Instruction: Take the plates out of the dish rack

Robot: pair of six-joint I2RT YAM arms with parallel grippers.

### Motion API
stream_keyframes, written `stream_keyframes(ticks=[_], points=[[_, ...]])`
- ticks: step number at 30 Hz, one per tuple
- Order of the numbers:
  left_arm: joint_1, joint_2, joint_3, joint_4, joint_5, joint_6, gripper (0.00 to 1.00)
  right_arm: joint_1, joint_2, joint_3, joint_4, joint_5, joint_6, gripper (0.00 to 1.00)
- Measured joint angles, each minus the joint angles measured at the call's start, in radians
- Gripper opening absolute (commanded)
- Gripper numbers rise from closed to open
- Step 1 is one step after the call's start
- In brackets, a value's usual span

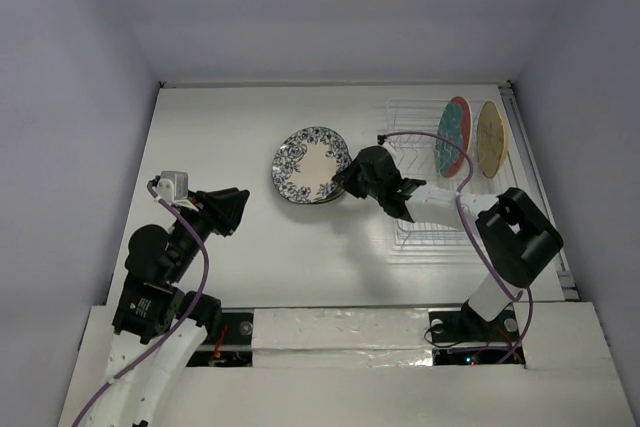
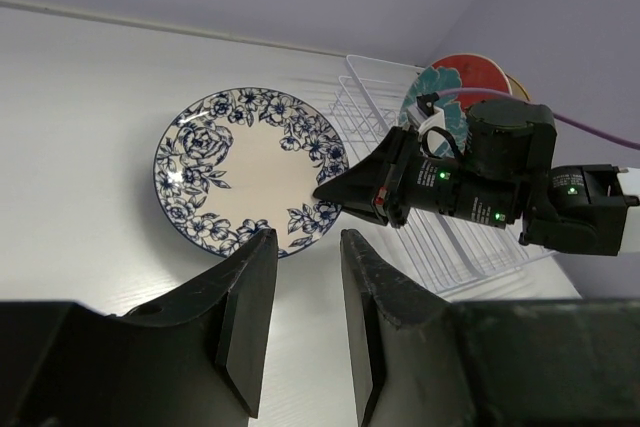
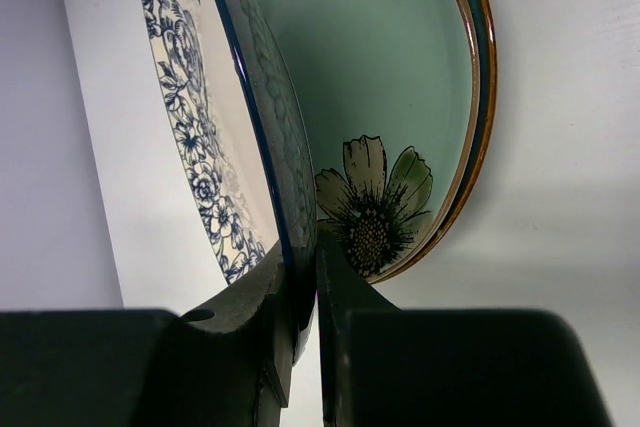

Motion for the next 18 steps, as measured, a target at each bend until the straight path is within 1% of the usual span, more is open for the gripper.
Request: stream_keyframes(ticks=[2,3,5,8,9,10,11,13,14,15,17,18], points=[[0.000,0.000,0.000,0.000,0.000,0.000,0.29,0.000,0.005,0.000,0.005,-0.003,0.002,0.09],[0.000,0.000,0.000,0.000,0.000,0.000,0.29,0.000,0.007,0.000,0.006,-0.004,0.005,0.14],[0.000,0.000,0.000,0.000,0.000,0.000,0.29,0.000,0.009,-0.003,0.006,-0.006,0.011,0.19],[0.000,0.000,0.000,0.000,0.000,0.000,0.29,-0.002,0.011,-0.003,0.015,-0.015,0.016,0.22],[0.000,0.000,0.000,0.000,0.000,0.000,0.29,-0.004,0.016,-0.003,0.018,-0.019,0.016,0.30],[0.000,0.000,0.000,0.000,0.000,0.000,0.29,-0.006,0.023,-0.002,0.019,-0.024,0.016,0.34],[0.000,0.000,0.000,0.000,0.000,0.000,0.29,-0.007,0.034,0.003,0.020,-0.028,0.011,0.36],[0.000,0.000,0.000,0.000,0.000,0.000,0.29,-0.008,0.056,0.012,0.014,-0.035,-0.002,0.38],[0.000,0.000,0.000,0.000,0.000,0.000,0.29,-0.008,0.064,0.012,0.008,-0.040,-0.008,0.43],[0.000,0.000,0.000,0.000,0.000,0.000,0.29,-0.007,0.068,0.013,0.000,-0.043,-0.009,0.51],[0.000,0.000,0.000,0.000,0.000,0.000,0.29,-0.007,0.069,0.014,-0.017,-0.047,-0.025,0.58],[0.000,0.000,0.000,0.000,0.001,0.000,0.29,-0.007,0.069,0.019,-0.025,-0.047,-0.033,0.63]])
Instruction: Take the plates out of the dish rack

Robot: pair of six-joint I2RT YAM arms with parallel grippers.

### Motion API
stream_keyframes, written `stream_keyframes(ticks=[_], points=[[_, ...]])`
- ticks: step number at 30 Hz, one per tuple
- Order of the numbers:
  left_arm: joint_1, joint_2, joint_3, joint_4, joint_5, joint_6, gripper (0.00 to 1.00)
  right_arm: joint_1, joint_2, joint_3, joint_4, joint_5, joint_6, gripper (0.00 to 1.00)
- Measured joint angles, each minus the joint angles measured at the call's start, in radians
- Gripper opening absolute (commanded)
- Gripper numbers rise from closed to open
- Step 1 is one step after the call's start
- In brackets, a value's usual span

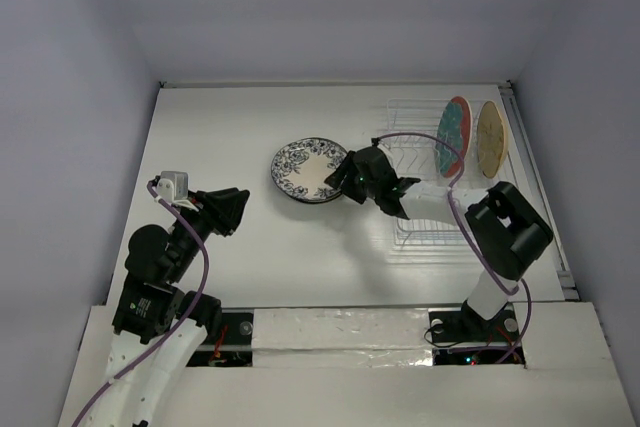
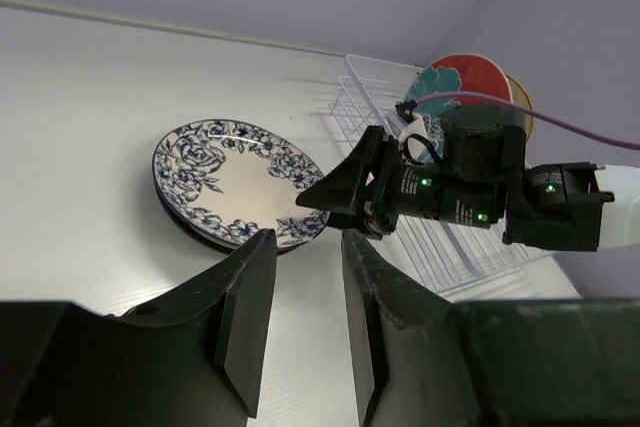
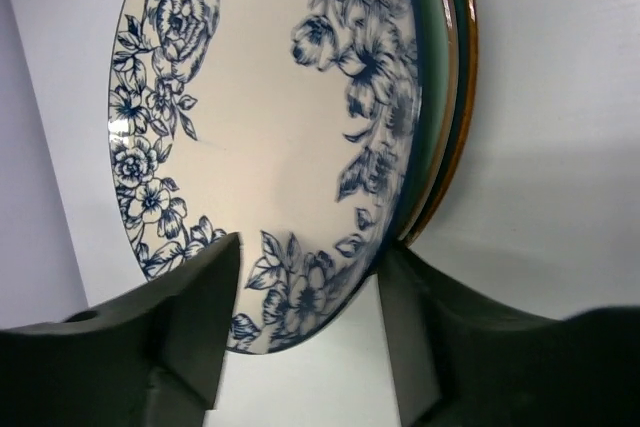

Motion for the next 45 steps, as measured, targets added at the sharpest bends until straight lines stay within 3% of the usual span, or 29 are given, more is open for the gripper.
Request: stream_keyframes(ticks=[10,14,16,17,18,19,20,23,26,27,28,29,30,33,37,45], points=[[0.000,0.000,0.000,0.000,0.000,0.000,0.29,0.003,-0.038,0.064,-0.138,0.026,-0.118,0.99],[0.000,-0.003,0.000,0.000,0.000,0.000,0.30,0.008,-0.100,0.119,-0.247,0.054,-0.201,0.96],[0.000,-0.004,0.000,0.000,0.001,0.000,0.30,0.009,-0.147,0.129,-0.300,0.066,-0.251,0.71],[0.000,-0.004,0.000,0.000,0.001,0.000,0.30,0.010,-0.179,0.129,-0.335,0.072,-0.271,0.53],[0.000,-0.004,0.000,0.000,0.001,0.000,0.30,0.010,-0.215,0.129,-0.369,0.081,-0.294,0.17],[0.000,-0.004,0.000,0.000,0.001,0.000,0.30,0.010,-0.256,0.129,-0.401,0.095,-0.309,0.03],[0.000,-0.004,0.000,0.000,0.001,0.000,0.30,0.009,-0.308,0.129,-0.438,0.119,-0.325,0.00],[0.000,-0.007,0.000,0.000,0.001,0.000,0.30,-0.018,-0.468,0.146,-0.538,0.210,-0.372,0.00],[0.000,-0.011,0.000,0.000,0.002,0.000,0.30,-0.162,-0.612,0.177,-0.588,0.278,-0.423,0.01],[0.000,-0.014,0.000,0.000,0.003,0.000,0.30,-0.228,-0.648,0.180,-0.590,0.300,-0.435,0.14],[0.000,-0.018,0.000,0.000,0.004,0.000,0.31,-0.312,-0.677,0.182,-0.592,0.330,-0.444,0.41],[0.000,-0.025,0.000,0.000,0.004,0.000,0.31,-0.434,-0.710,0.182,-0.599,0.372,-0.467,0.41],[0.000,-0.030,0.000,0.000,0.004,0.000,0.31,-0.516,-0.710,0.182,-0.604,0.396,-0.478,0.49],[0.000,-0.045,0.000,-0.002,0.004,0.000,0.31,-0.679,-0.672,0.197,-0.612,0.388,-0.529,0.60],[-0.011,-0.062,0.000,-0.002,0.004,0.000,0.32,-0.760,-0.544,0.232,-0.645,0.366,-0.595,0.61],[-0.043,-0.099,0.000,-0.010,-0.009,0.000,0.33,-0.803,-0.345,0.300,-0.735,0.311,-0.675,0.60]])
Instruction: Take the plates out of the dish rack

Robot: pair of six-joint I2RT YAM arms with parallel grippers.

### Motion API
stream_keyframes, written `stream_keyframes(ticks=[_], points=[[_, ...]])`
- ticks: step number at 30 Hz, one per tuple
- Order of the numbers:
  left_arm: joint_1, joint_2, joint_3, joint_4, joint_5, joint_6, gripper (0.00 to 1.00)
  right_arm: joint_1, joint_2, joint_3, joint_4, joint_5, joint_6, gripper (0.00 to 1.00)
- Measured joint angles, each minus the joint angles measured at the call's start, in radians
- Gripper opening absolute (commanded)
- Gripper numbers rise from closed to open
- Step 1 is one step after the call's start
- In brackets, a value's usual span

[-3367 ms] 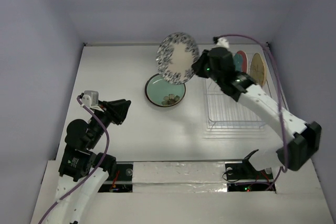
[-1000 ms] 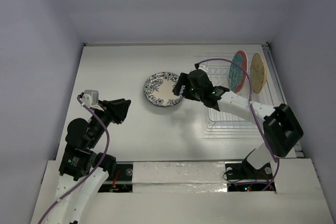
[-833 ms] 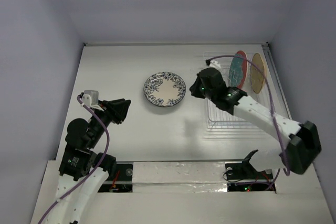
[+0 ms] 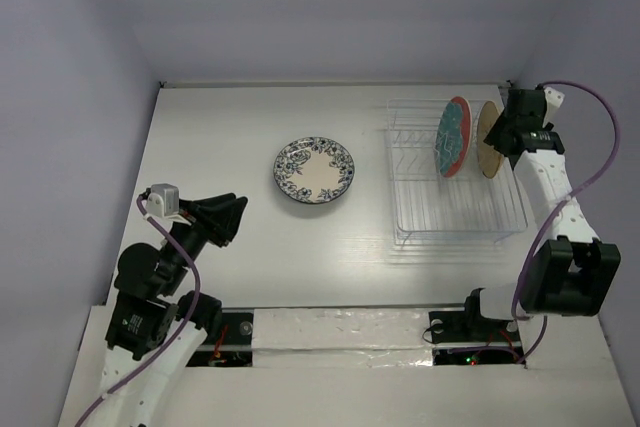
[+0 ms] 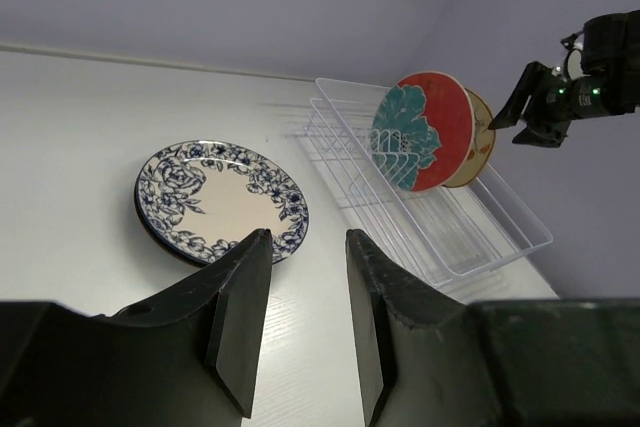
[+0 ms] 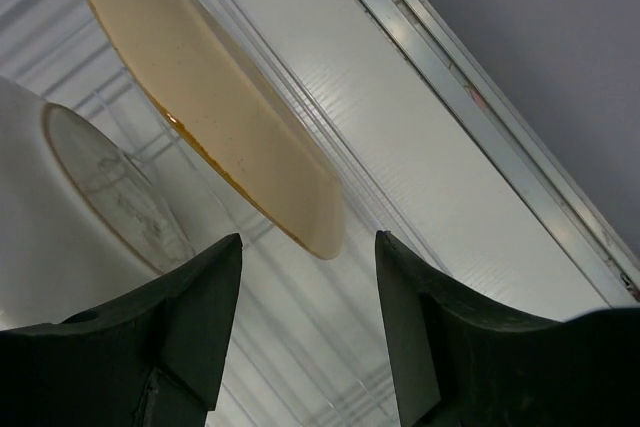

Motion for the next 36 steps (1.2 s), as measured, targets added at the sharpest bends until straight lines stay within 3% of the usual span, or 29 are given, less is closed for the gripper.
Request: stream_keyframes(ticks=[3,7,12,22,36], points=[[-0.006,-0.010,0.000,-0.002,-0.008,0.000,0.33,0.000,0.051,0.030,-0.028,0.001,-0.013,0.58],[-0.015,-0.017,0.000,-0.005,-0.015,0.000,0.33,0.000,0.124,0.076,-0.040,0.016,-0.032,0.44],[-0.026,-0.019,0.000,-0.006,-0.019,0.000,0.33,0.000,0.192,0.091,-0.055,0.051,-0.060,0.40],[-0.031,-0.032,0.000,-0.012,-0.026,0.000,0.33,0.000,0.243,0.148,-0.153,0.116,-0.192,0.00],[-0.031,-0.039,0.000,-0.018,-0.028,0.000,0.33,0.048,0.258,0.259,-0.342,0.138,-0.220,0.00]])
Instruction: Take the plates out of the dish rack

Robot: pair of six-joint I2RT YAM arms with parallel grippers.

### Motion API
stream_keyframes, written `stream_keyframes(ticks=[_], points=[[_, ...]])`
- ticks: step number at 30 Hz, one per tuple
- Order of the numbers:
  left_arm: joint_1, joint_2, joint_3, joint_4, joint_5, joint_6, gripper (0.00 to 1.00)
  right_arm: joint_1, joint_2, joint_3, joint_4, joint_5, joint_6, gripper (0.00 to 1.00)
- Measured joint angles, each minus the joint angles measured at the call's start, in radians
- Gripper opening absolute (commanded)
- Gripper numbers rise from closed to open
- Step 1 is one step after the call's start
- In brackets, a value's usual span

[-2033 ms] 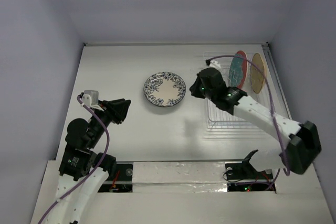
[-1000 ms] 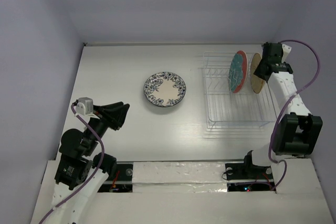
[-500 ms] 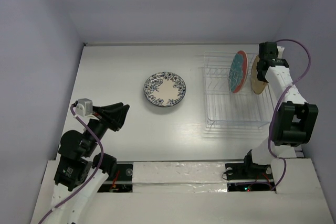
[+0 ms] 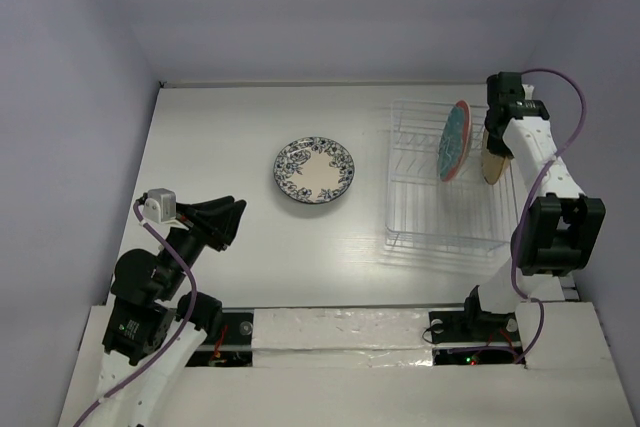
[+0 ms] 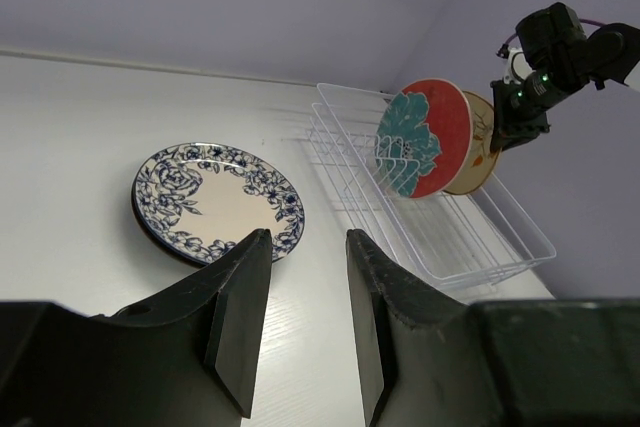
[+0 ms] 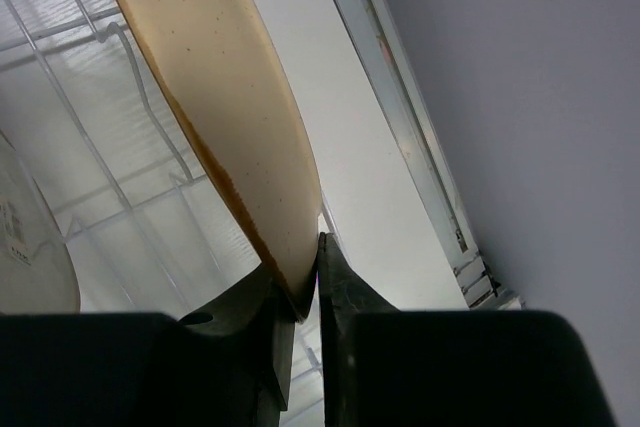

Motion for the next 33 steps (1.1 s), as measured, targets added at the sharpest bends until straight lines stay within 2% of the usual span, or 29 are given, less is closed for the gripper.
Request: stream_keyframes(ticks=[11,18,28,33], points=[[0.000,0.000,0.000,0.000,0.000,0.000,0.33,0.021,-0.028,0.106,-0.090,0.011,-0.027,0.00],[0.000,0.000,0.000,0.000,0.000,0.000,0.33,0.023,-0.039,0.108,-0.105,0.040,-0.048,0.00],[0.000,0.000,0.000,0.000,-0.001,0.000,0.33,0.023,-0.011,0.045,-0.031,0.064,-0.052,0.00],[0.000,0.001,0.000,0.000,-0.001,0.000,0.33,0.040,0.025,0.044,0.060,0.113,-0.075,0.00]])
